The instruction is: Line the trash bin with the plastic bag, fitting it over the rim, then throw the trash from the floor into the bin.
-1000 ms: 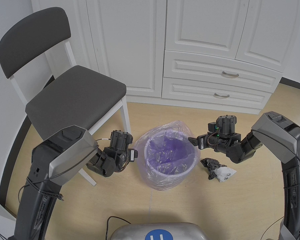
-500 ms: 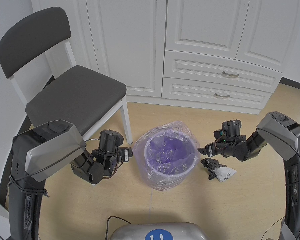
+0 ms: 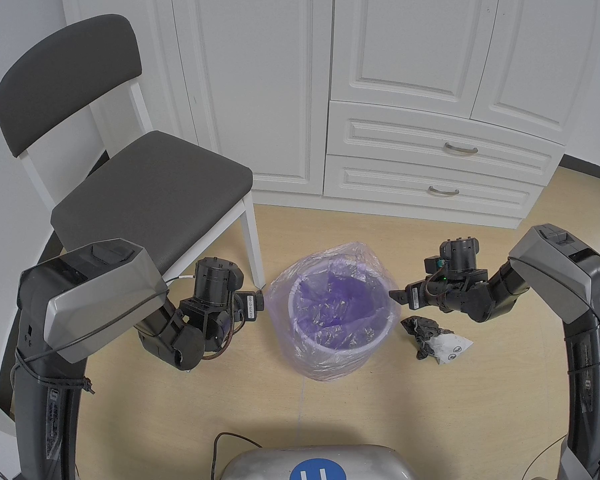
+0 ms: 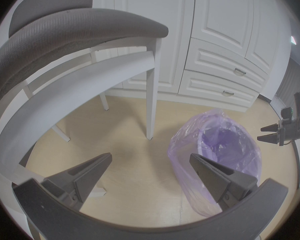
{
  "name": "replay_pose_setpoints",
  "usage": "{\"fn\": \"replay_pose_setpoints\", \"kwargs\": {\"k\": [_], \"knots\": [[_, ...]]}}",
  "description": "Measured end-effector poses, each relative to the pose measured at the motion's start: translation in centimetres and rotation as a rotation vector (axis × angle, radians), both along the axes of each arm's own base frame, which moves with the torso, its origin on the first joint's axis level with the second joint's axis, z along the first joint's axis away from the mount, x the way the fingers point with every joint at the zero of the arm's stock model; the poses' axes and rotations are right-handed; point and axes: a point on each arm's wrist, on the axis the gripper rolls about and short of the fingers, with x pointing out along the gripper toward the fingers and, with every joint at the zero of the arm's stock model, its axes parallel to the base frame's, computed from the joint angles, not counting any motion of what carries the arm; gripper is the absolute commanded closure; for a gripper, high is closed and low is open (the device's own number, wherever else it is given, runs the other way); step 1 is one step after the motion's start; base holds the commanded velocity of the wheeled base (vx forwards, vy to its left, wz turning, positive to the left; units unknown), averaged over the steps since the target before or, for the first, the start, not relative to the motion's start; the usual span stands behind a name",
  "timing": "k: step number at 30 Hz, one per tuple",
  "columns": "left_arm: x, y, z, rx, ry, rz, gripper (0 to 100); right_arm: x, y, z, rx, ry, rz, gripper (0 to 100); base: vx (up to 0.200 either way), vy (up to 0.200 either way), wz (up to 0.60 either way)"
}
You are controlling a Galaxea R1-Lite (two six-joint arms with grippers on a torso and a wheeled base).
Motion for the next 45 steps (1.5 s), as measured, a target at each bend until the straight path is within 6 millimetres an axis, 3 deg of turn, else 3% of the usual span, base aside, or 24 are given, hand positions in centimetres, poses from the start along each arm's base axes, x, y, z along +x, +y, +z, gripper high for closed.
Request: {"fn": "replay_pose_setpoints", "kwargs": {"k": [4, 9, 17, 31, 39, 45], "knots": [[-0.4, -0.1, -0.3, 0.0, -0.003, -0.005, 0, -0.7, 1.9, -0.2, 0.019, 0.003, 0.034, 0, 0.0, 0.0, 0.0], [-0.6, -0.1, -0.4, 0.003, 0.003, -0.007, 0, -0.8, 2.2, -1.0, 0.005, 0.021, 0.037, 0, 0.0, 0.0, 0.0], [-0.8, -0.3, -0.4, 0.003, 0.003, -0.015, 0, -0.5, 0.6, -2.0, -0.045, 0.045, 0.031, 0, 0.0, 0.0, 0.0], [-1.0, -0.4, -0.3, -0.001, -0.008, -0.019, 0, -1.0, -2.3, -1.8, -0.133, 0.085, 0.036, 0, 0.0, 0.0, 0.0], [-1.0, -0.5, -0.3, -0.002, -0.008, -0.02, 0, -0.6, -2.5, -2.2, -0.133, 0.092, 0.033, 0, 0.0, 0.0, 0.0], [-1.0, -0.4, -0.3, -0.002, -0.006, -0.019, 0, 0.1, -2.3, -3.6, -0.133, 0.129, 0.033, 0, 0.0, 0.0, 0.0]]}}
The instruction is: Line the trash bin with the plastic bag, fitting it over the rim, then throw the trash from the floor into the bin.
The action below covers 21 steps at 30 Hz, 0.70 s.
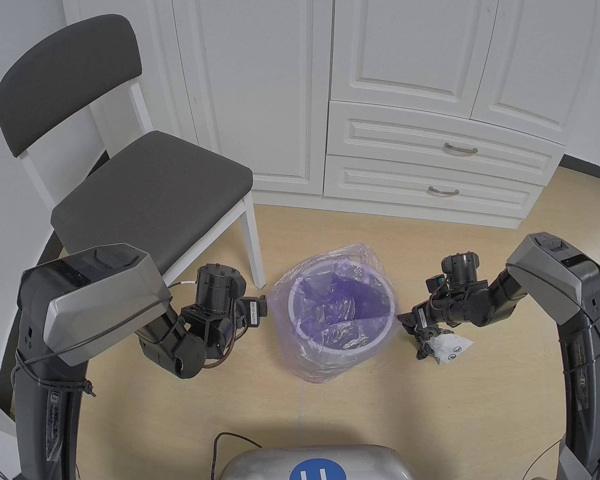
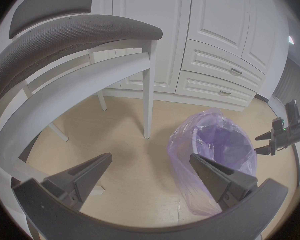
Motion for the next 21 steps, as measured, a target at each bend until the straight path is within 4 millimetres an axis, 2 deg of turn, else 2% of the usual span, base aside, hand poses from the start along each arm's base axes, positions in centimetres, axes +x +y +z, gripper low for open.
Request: {"fn": "replay_pose_setpoints", "kwargs": {"k": [13, 21], "knots": [[-0.29, 0.07, -0.16, -0.004, -0.009, -0.002, 0, 0.68, 0.03, -0.87, -0.024, 0.15, -0.003, 0, 0.0, 0.0, 0.0], [-0.5, 0.08, -0.29, -0.006, -0.006, -0.002, 0, 0.96, -0.19, -0.45, -0.022, 0.12, -0.012, 0, 0.0, 0.0, 0.0]]}}
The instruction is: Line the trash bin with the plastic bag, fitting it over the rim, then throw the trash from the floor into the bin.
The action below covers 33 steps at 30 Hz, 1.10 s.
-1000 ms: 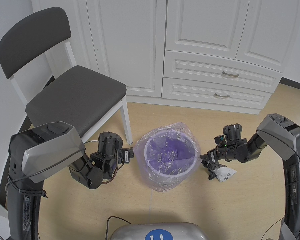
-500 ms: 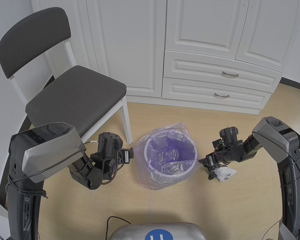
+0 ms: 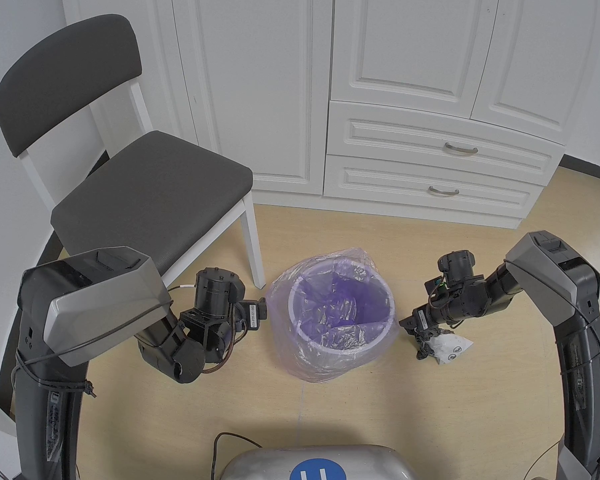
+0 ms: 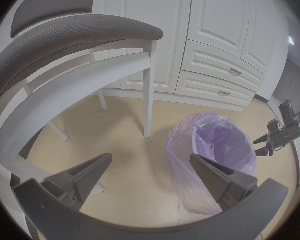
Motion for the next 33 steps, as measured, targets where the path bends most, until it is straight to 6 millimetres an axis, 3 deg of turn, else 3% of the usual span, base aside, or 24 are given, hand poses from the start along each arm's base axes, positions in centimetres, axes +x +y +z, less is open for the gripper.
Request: {"fn": "replay_pose_setpoints", "kwargs": {"k": [10, 15, 20, 26, 33], "knots": [[-1.3, -0.5, 0.3, -0.061, -0.04, -0.008, 0, -2.5, -1.3, 4.3, 0.021, -0.131, -0.02, 0, 0.0, 0.0, 0.0], [-2.7, 0.0, 1.1, -0.081, -0.049, -0.045, 0, -4.3, 0.0, 6.8, 0.043, -0.29, -0.002, 0, 0.0, 0.0, 0.0], [-4.2, 0.7, 3.4, -0.088, -0.077, -0.12, 0, -6.1, 4.2, 8.8, 0.07, -0.38, 0.08, 0, 0.0, 0.0, 0.0], [-5.7, 2.1, 6.5, -0.09, -0.125, -0.161, 0, -7.4, 8.7, 10.3, 0.05, -0.313, 0.162, 0, 0.0, 0.0, 0.0], [-8.0, 4.6, 10.5, -0.053, -0.214, -0.18, 0, -7.2, 13.5, 12.0, -0.038, -0.217, 0.214, 0, 0.0, 0.0, 0.0]]}}
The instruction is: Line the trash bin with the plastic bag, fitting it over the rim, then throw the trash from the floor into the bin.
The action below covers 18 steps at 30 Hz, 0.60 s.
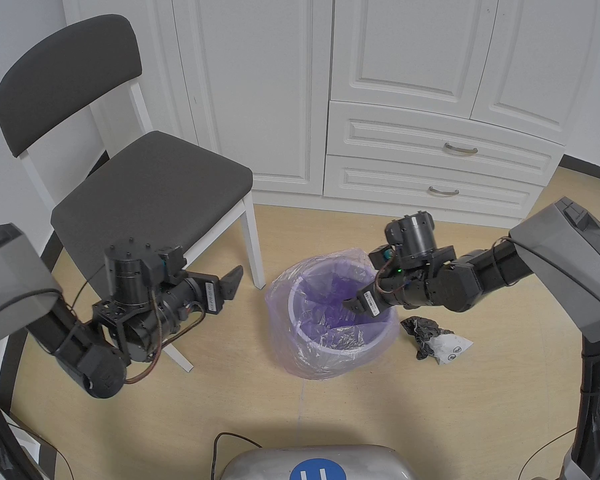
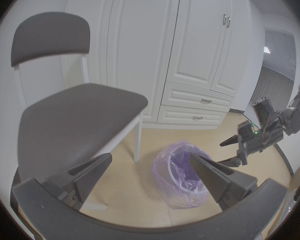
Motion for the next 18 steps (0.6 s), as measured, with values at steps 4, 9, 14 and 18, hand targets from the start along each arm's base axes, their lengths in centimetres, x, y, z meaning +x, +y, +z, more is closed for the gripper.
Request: {"fn": "replay_pose_setpoints", "kwargs": {"k": [4, 9, 14, 18], "knots": [[-1.4, 1.5, 1.8, 0.015, -0.047, 0.008, 0, 1.0, 1.9, 0.5, -0.048, 0.004, -0.007, 0, 0.0, 0.0, 0.0], [-2.8, 2.6, 3.5, 0.018, -0.096, 0.019, 0, 2.1, 3.5, -1.4, -0.145, 0.045, -0.043, 0, 0.0, 0.0, 0.0], [-3.8, 3.2, 4.7, 0.011, -0.132, 0.021, 0, 3.3, 3.8, -3.2, -0.213, 0.078, -0.072, 0, 0.0, 0.0, 0.0], [-4.2, 3.4, 5.2, 0.016, -0.153, 0.02, 0, 4.0, 3.8, -4.3, -0.254, 0.083, -0.073, 0, 0.0, 0.0, 0.0]]}}
